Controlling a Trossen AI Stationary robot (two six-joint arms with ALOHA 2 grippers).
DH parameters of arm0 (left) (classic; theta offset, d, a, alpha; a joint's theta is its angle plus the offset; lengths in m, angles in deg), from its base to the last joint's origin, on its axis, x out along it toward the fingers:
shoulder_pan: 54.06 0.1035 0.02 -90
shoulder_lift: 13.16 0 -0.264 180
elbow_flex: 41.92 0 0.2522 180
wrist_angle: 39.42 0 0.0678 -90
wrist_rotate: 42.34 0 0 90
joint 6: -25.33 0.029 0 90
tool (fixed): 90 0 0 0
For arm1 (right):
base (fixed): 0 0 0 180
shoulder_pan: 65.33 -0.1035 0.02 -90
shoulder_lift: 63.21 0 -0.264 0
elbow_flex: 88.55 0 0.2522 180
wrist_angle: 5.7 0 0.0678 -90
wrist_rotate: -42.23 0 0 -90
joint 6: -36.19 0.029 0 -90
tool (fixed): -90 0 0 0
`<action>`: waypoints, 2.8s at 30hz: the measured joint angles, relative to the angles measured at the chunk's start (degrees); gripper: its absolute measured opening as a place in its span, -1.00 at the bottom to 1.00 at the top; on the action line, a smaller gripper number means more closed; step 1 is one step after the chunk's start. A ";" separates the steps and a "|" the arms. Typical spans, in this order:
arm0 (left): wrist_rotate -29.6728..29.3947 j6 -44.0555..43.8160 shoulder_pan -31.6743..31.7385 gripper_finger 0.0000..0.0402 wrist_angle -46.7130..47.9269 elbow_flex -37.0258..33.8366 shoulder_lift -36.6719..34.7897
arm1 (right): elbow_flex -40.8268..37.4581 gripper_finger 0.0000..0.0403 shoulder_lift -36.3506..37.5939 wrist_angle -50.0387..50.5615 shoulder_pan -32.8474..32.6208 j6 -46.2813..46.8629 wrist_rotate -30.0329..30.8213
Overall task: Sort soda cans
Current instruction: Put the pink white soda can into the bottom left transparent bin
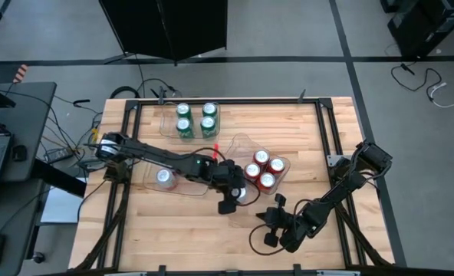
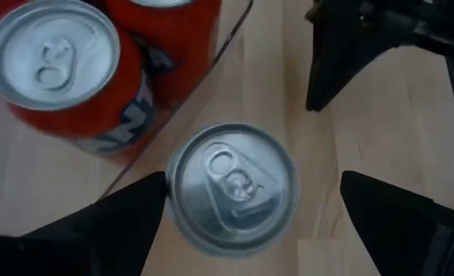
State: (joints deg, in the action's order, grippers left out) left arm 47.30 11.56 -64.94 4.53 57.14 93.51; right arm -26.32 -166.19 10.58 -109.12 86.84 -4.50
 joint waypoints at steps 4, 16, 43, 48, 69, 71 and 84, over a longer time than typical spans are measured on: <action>0.27 0.04 0.05 0.96 -1.40 -0.02 0.76 | 0.04 -0.99 0.00 -0.44 0.00 -0.26 -0.01; -0.07 0.08 0.06 0.95 -3.41 -0.07 2.87 | 0.00 -1.00 0.00 -0.87 0.00 -1.33 -0.01; -10.54 -6.47 -2.68 0.43 14.66 4.34 -6.33 | -0.04 -1.00 0.00 -1.17 0.00 -1.17 0.05; -18.68 -13.74 -6.17 0.43 21.87 3.61 -12.46 | -0.04 -1.00 0.00 -1.19 0.00 -1.30 0.05; -31.98 -44.55 -15.12 0.43 30.60 -10.03 -17.38 | -0.04 -1.00 0.00 -1.66 0.00 -1.17 0.05; -31.96 -44.75 -15.07 0.43 26.33 -12.52 -18.15 | -0.04 -1.00 0.00 -1.74 0.00 -1.17 0.05; -31.96 -48.29 -14.64 0.43 14.20 -22.94 -19.08 | -0.04 -1.00 0.00 -2.65 0.00 -1.23 0.05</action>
State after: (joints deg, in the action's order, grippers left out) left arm 15.34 -36.73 -79.58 18.72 34.20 74.43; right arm -26.37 -166.19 7.94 -109.12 85.60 -4.44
